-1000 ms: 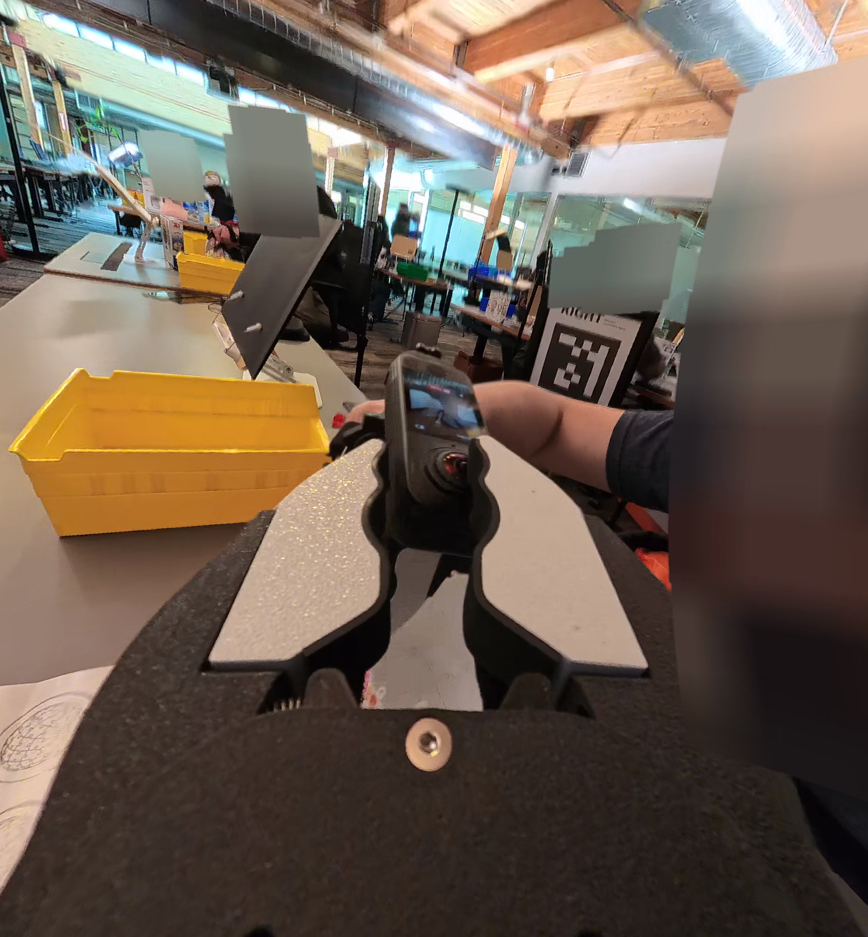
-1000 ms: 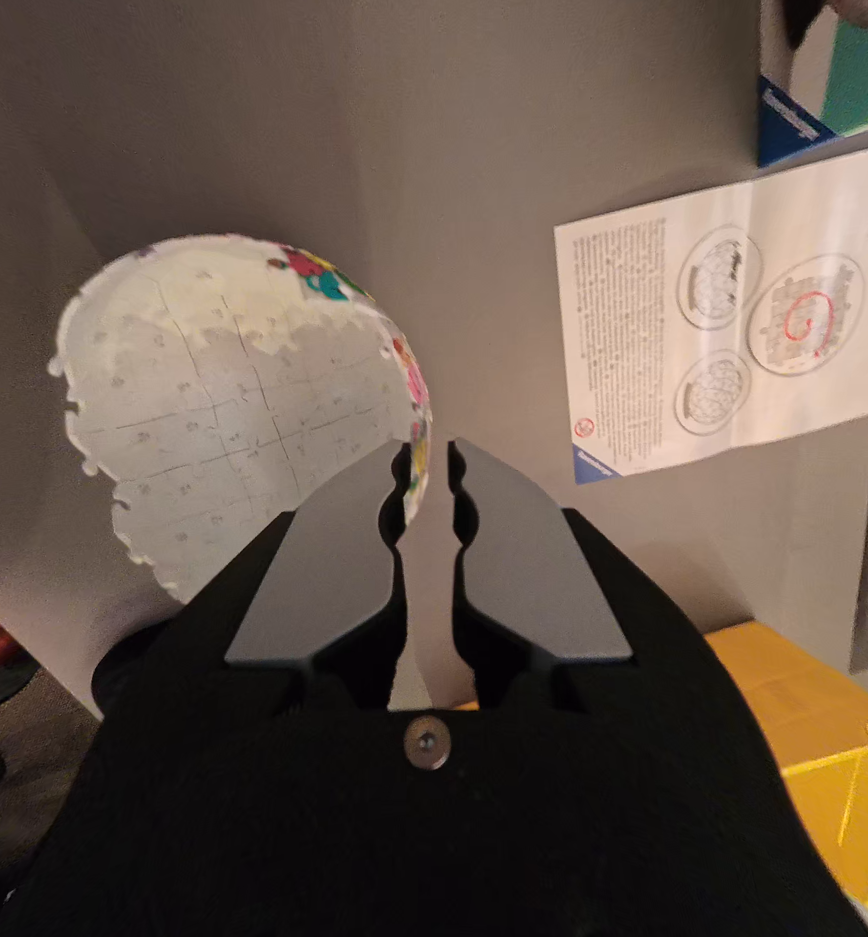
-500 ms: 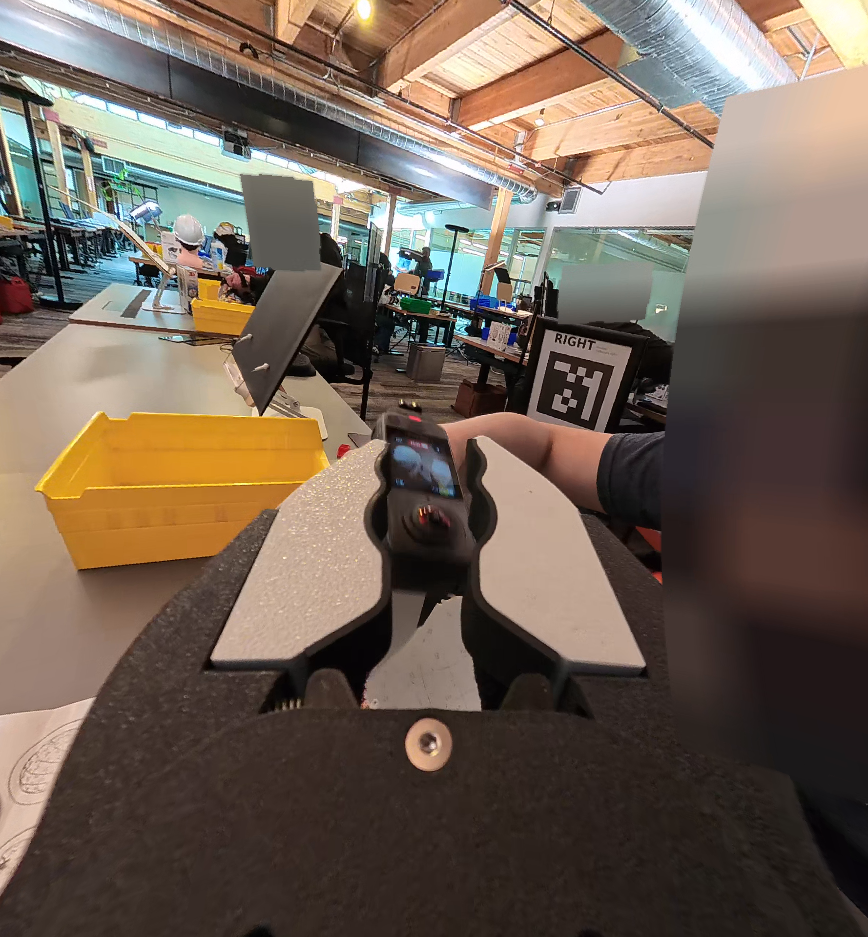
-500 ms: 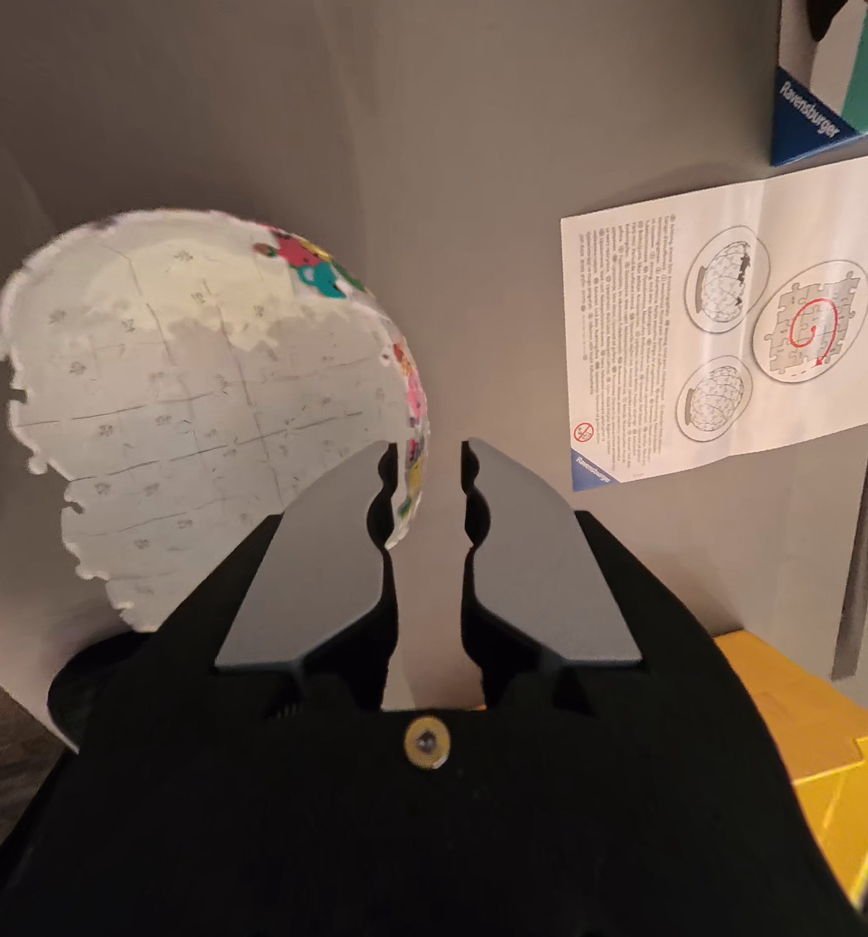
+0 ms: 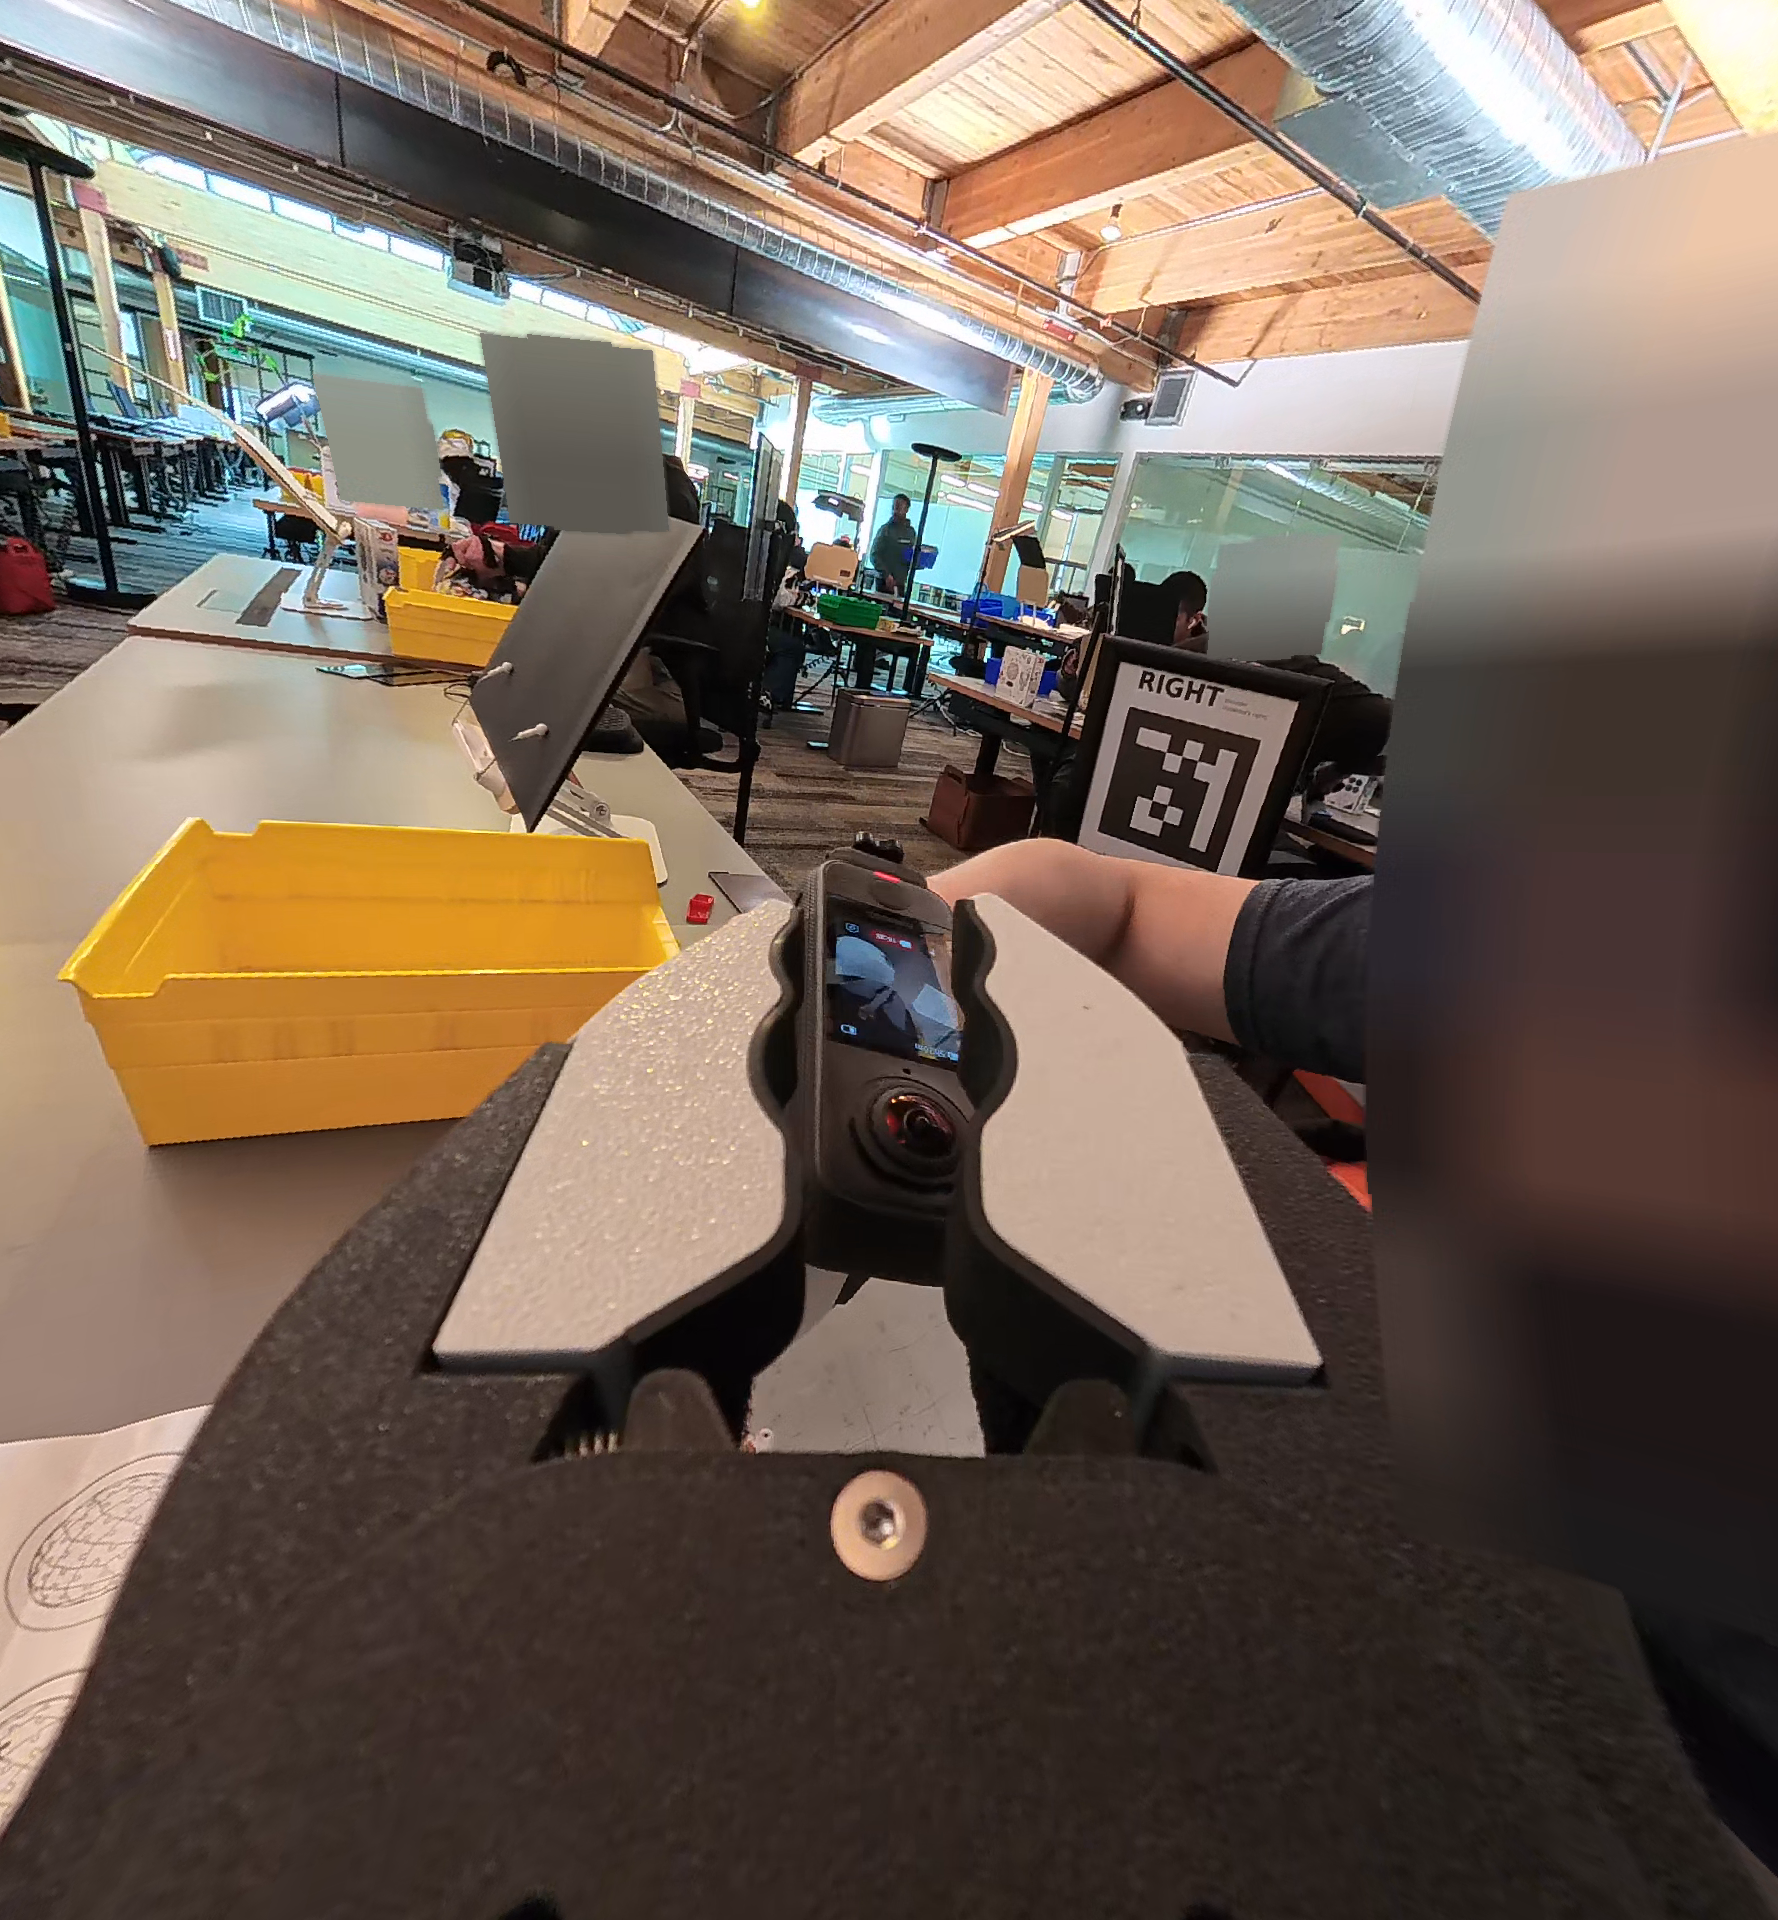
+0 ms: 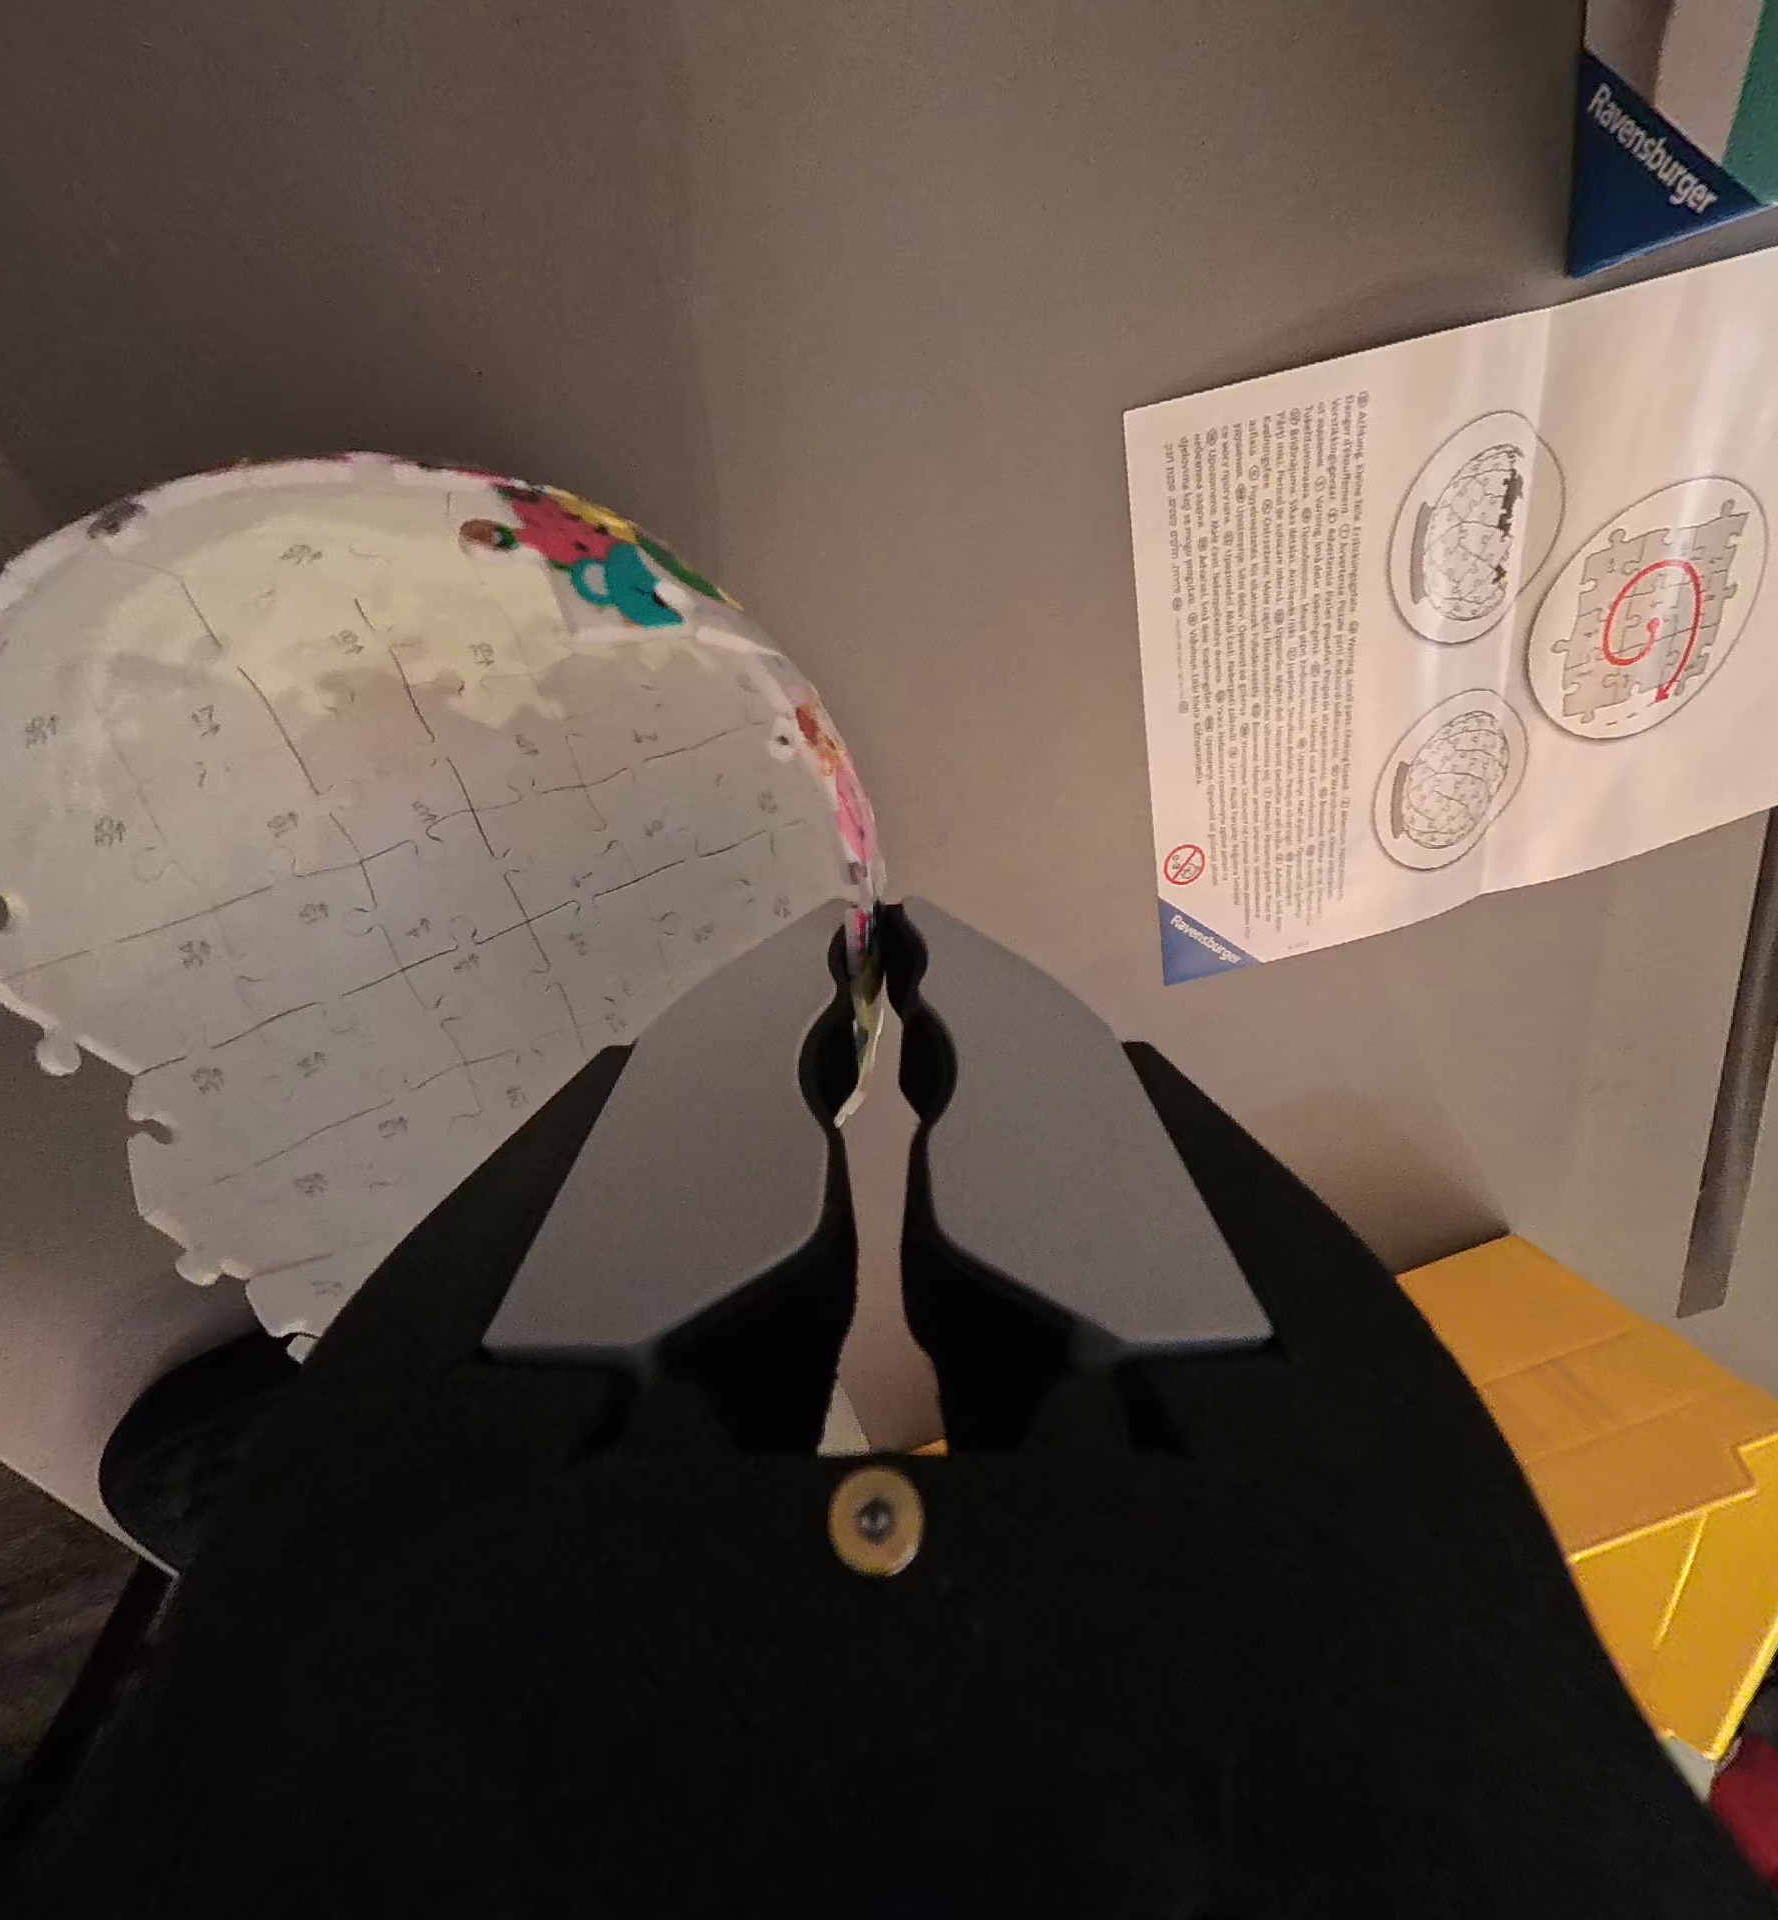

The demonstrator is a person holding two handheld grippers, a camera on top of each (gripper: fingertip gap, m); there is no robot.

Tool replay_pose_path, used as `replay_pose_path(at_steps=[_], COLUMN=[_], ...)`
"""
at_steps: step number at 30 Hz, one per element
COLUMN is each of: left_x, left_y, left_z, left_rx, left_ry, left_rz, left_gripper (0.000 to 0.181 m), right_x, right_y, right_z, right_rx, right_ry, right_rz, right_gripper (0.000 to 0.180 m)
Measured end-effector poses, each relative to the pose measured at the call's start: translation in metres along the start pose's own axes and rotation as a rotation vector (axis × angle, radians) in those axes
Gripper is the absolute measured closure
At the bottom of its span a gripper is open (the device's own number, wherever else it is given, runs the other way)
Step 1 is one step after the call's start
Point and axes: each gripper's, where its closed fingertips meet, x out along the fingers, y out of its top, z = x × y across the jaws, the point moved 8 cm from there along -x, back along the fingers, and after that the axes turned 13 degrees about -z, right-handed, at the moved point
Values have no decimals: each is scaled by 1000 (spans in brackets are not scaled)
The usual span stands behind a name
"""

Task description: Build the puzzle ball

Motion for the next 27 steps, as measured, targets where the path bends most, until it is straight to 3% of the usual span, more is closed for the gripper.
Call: replay_pose_path(at_steps=[5, 7, 11, 16, 19, 22, 27], left_x=[2, 2, 1, 1, 1, 2, 2], left_y=[-1, -1, 0, 1, 1, 0, -1], left_z=[-1, 0, 0, 1, 2, 1, 0], left_rx=[-6, -8, -4, 2, 2, -2, 0], left_ry=[-4, -8, -9, -10, -9, -9, -4], left_rz=[-3, -3, -1, 5, 4, 2, -1], left_gripper=[155, 154, 155, 155, 155, 155, 156], right_x=[-2, -11, -31, -15, -3, 1, 3], right_y=[-4, -7, -27, -35, -33, -32, -31], right_z=[0, 1, 8, 5, 0, -2, -4], right_rx=[5, 28, 128, 204, 198, 183, 191], right_ry=[26, 10, 25, 74, 71, 62, 30], right_rz=[24, 77, 157, 125, 126, 155, 176], right_gripper=[174, 148, 145, 144, 150, 172, 176])
